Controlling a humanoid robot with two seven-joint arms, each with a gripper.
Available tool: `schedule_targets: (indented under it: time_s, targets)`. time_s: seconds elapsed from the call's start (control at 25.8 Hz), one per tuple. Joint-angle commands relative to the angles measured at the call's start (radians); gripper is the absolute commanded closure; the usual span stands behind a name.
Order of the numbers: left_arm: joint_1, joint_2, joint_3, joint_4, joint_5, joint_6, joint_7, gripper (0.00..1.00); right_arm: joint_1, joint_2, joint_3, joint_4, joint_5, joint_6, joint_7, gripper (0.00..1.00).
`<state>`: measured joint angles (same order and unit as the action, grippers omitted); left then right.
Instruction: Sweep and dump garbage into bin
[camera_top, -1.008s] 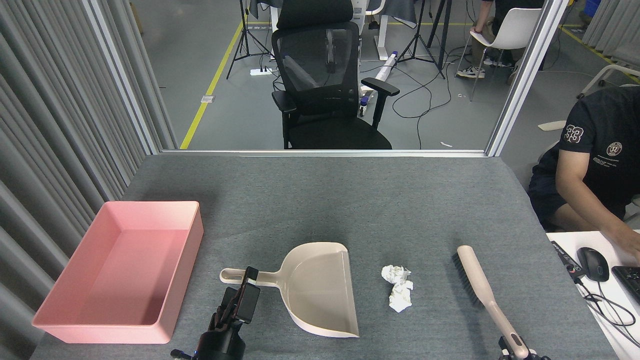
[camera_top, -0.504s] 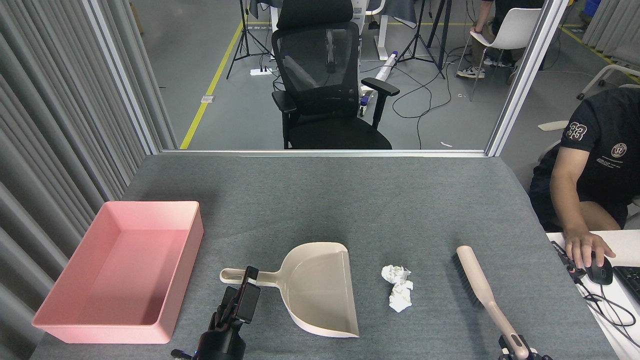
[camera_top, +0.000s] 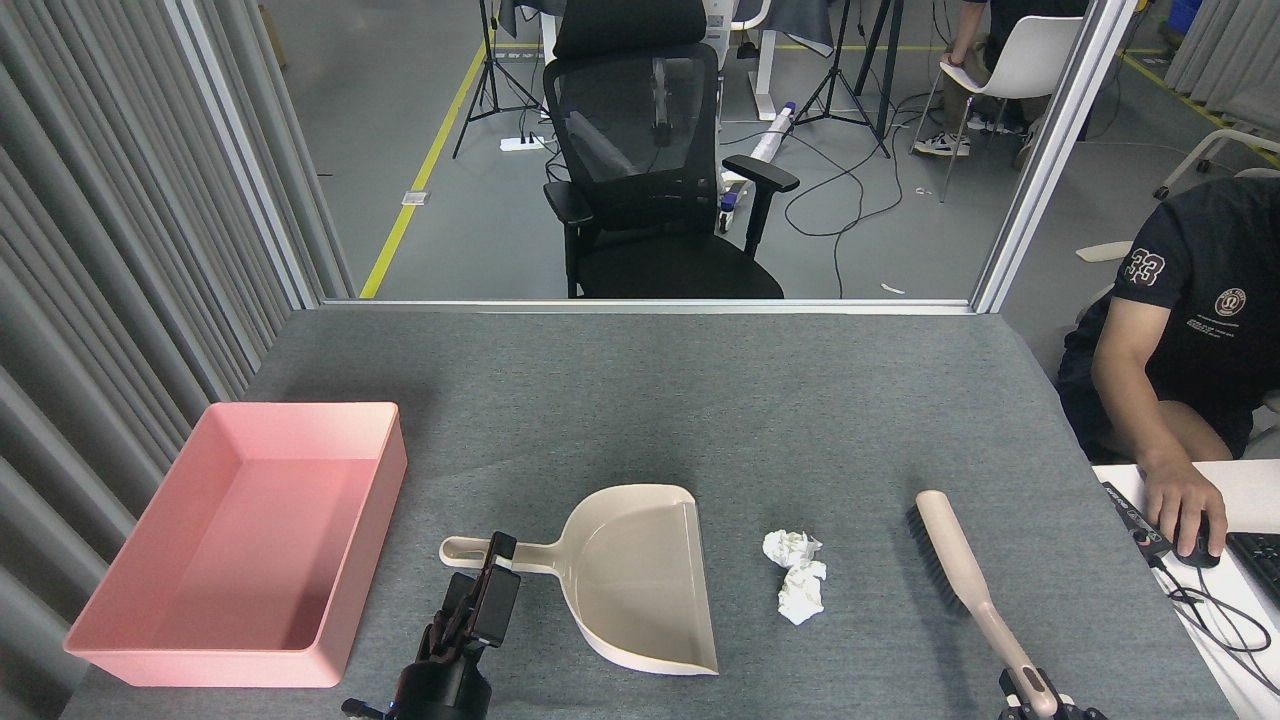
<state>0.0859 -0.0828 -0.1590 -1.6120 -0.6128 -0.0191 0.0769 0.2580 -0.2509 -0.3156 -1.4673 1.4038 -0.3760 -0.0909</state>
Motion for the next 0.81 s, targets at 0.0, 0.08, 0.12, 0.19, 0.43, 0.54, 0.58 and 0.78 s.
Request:
schedule_targets:
  time_s: [0.0, 0.08, 0.12, 0.19, 0.43, 0.54, 0.58, 0.78]
  targets:
    - [0.000, 0.000, -0.001, 0.006, 0.001, 0.001, -0.002, 0.00, 0.001, 0.001, 0.001, 0.001, 0.000, -0.001, -0.007, 0.76]
    - [0.000, 0.000, -0.004, 0.007, 0.004, 0.001, -0.002, 0.00, 0.003, 0.002, 0.001, -0.001, 0.000, -0.003, -0.013, 0.81]
    - [0.000, 0.000, -0.004, 0.010, 0.004, -0.001, 0.000, 0.00, 0.003, 0.002, 0.001, -0.001, 0.000, -0.003, -0.016, 0.82]
    - [0.000, 0.000, -0.005, 0.032, 0.002, -0.001, 0.000, 0.00, 0.001, 0.004, 0.001, -0.001, 0.000, -0.006, -0.016, 0.84]
    - [0.000, 0.000, -0.001, 0.049, 0.001, -0.001, 0.011, 0.00, 0.009, 0.010, 0.000, -0.034, -0.012, -0.026, -0.018, 0.84]
    - [0.000, 0.000, -0.001, 0.056, 0.001, -0.012, -0.002, 0.00, 0.017, 0.047, 0.001, -0.045, -0.011, -0.029, -0.023, 0.84]
    - [-0.002, 0.000, 0.002, 0.063, 0.001, -0.010, -0.003, 0.00, 0.018, 0.051, 0.001, -0.048, -0.011, -0.030, -0.033, 0.84]
    - [-0.035, -0.006, 0.002, 0.136, 0.001, -0.012, 0.012, 0.00, 0.038, 0.058, 0.003, -0.048, -0.011, -0.031, -0.046, 0.84]
